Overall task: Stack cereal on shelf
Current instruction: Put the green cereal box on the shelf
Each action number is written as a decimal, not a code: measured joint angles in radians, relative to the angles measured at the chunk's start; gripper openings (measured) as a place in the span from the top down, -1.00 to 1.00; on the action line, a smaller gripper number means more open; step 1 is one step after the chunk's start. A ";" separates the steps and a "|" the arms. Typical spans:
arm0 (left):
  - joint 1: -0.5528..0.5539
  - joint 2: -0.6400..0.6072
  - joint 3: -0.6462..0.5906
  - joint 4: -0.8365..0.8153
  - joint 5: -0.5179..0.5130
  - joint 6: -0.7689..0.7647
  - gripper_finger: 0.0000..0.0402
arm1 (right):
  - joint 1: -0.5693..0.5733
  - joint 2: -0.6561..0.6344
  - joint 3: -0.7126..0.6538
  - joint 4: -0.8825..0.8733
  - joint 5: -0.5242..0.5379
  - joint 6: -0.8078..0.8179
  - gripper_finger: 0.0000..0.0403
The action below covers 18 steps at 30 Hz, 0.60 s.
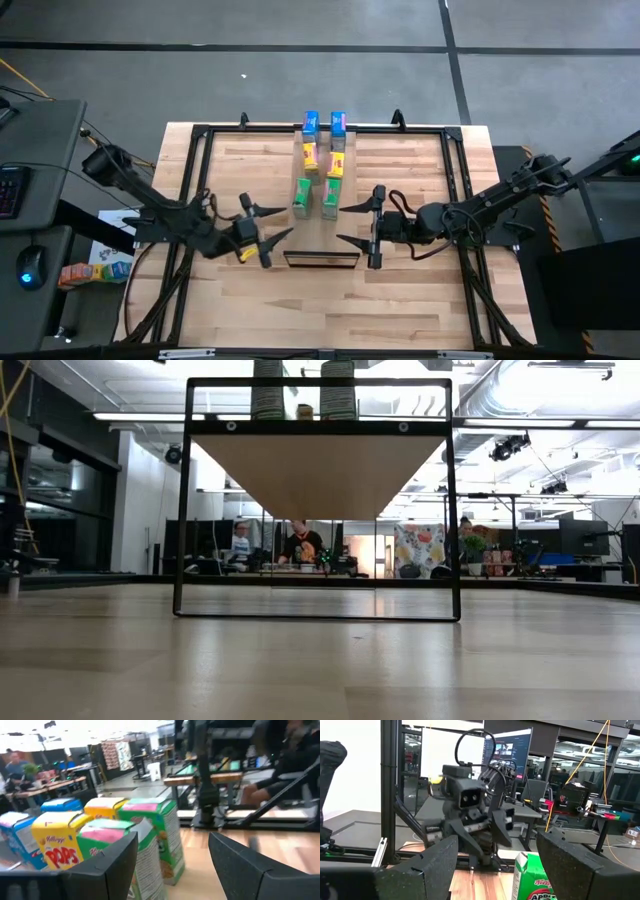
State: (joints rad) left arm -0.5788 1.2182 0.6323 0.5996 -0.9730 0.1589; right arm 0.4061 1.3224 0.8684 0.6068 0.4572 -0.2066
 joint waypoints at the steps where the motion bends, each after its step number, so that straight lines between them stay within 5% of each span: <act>1: -0.012 -0.012 0.000 -0.002 -0.001 0.007 -0.16 | 0.000 0.000 0.000 -0.003 0.000 0.000 -0.33; 10: -0.034 -0.079 0.000 -0.233 -0.093 -0.019 0.09 | 0.000 0.000 0.000 -0.006 0.000 0.000 -0.33; 18: 0.106 -0.080 0.000 -0.394 -0.014 -0.162 0.93 | 0.000 0.000 0.000 -0.006 0.003 0.000 -0.33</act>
State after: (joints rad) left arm -0.4733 1.1385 0.6323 0.2060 -0.9871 -0.0029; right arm 0.4061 1.3228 0.8684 0.6010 0.4599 -0.2066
